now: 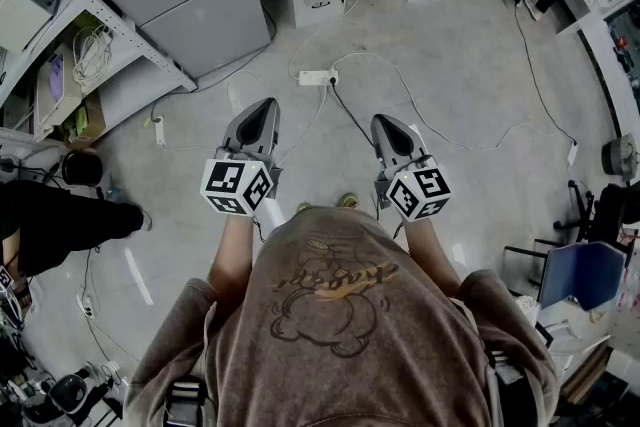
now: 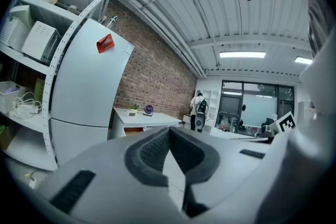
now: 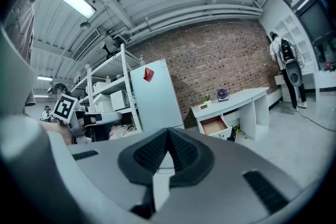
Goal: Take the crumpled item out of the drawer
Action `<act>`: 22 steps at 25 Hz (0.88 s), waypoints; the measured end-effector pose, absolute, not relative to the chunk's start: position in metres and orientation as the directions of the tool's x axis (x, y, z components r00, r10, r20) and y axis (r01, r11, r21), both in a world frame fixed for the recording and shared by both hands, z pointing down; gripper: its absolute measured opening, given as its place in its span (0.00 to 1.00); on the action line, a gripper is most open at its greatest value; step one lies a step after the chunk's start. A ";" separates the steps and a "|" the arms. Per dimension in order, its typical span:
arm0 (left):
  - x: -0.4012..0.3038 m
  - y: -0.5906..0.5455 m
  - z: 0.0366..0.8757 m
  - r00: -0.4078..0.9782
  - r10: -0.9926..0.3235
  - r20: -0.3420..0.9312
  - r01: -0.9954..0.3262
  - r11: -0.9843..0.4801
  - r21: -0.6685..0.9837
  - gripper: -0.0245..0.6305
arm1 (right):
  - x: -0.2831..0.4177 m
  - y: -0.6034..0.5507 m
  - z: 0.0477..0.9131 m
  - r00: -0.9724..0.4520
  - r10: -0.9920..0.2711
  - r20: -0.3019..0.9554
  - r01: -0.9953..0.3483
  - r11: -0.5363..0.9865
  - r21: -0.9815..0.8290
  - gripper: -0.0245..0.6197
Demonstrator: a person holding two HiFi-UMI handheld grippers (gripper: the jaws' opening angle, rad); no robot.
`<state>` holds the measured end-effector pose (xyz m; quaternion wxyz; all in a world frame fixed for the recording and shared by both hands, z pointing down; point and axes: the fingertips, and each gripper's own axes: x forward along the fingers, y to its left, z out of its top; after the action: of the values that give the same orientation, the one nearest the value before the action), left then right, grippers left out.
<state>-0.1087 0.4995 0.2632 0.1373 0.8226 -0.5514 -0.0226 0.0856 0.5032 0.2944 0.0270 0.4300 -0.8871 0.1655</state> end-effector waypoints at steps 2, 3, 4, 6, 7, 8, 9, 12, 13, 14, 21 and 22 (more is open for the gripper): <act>-0.109 0.499 0.263 0.392 -0.914 0.108 -0.900 -0.356 0.249 0.05 | 0.083 0.502 0.294 -0.628 -0.756 0.186 -0.773 0.576 -0.265 0.03; -0.110 0.499 0.263 0.392 -0.914 0.105 -0.900 -0.358 0.249 0.05 | 0.082 0.502 0.293 -0.627 -0.757 0.185 -0.774 0.577 -0.263 0.03; -0.111 0.498 0.263 0.394 -0.913 0.104 -0.899 -0.360 0.248 0.05 | 0.080 0.501 0.293 -0.626 -0.757 0.185 -0.774 0.576 -0.261 0.03; -0.114 0.499 0.263 0.401 -0.910 0.102 -0.897 -0.367 0.247 0.05 | 0.076 0.503 0.294 -0.622 -0.761 0.186 -0.778 0.573 -0.259 0.03; -0.115 0.500 0.264 0.407 -0.908 0.102 -0.895 -0.373 0.246 0.05 | 0.075 0.504 0.295 -0.617 -0.765 0.184 -0.781 0.568 -0.259 0.03; -0.115 0.502 0.265 0.413 -0.905 0.101 -0.892 -0.380 0.246 0.05 | 0.074 0.506 0.295 -0.611 -0.770 0.182 -0.785 0.561 -0.261 0.03; -0.116 0.503 0.267 0.421 -0.902 0.099 -0.888 -0.388 0.247 0.05 | 0.073 0.508 0.297 -0.605 -0.776 0.181 -0.790 0.554 -0.264 0.03; -0.120 0.502 0.273 0.442 -0.892 0.099 -0.878 -0.407 0.251 0.05 | 0.067 0.509 0.303 -0.591 -0.784 0.189 -0.800 0.538 -0.265 0.03; -0.122 0.500 0.275 0.447 -0.889 0.101 -0.876 -0.412 0.252 0.05 | 0.065 0.508 0.304 -0.586 -0.786 0.195 -0.804 0.534 -0.263 0.03; -0.122 0.498 0.277 0.451 -0.887 0.103 -0.874 -0.415 0.253 0.05 | 0.064 0.507 0.306 -0.581 -0.789 0.200 -0.808 0.528 -0.261 0.04; -0.124 0.477 0.284 0.471 -0.876 0.102 -0.863 -0.434 0.258 0.05 | 0.062 0.489 0.316 -0.554 -0.806 0.208 -0.825 0.498 -0.269 0.04; -0.123 0.473 0.284 0.474 -0.875 0.101 -0.862 -0.437 0.257 0.05 | 0.062 0.484 0.318 -0.549 -0.810 0.208 -0.828 0.491 -0.272 0.04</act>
<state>-0.1231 0.4727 0.2840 0.1373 0.8474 -0.5123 -0.0237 0.0622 0.4836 0.3181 0.0258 0.4743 -0.8631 0.1718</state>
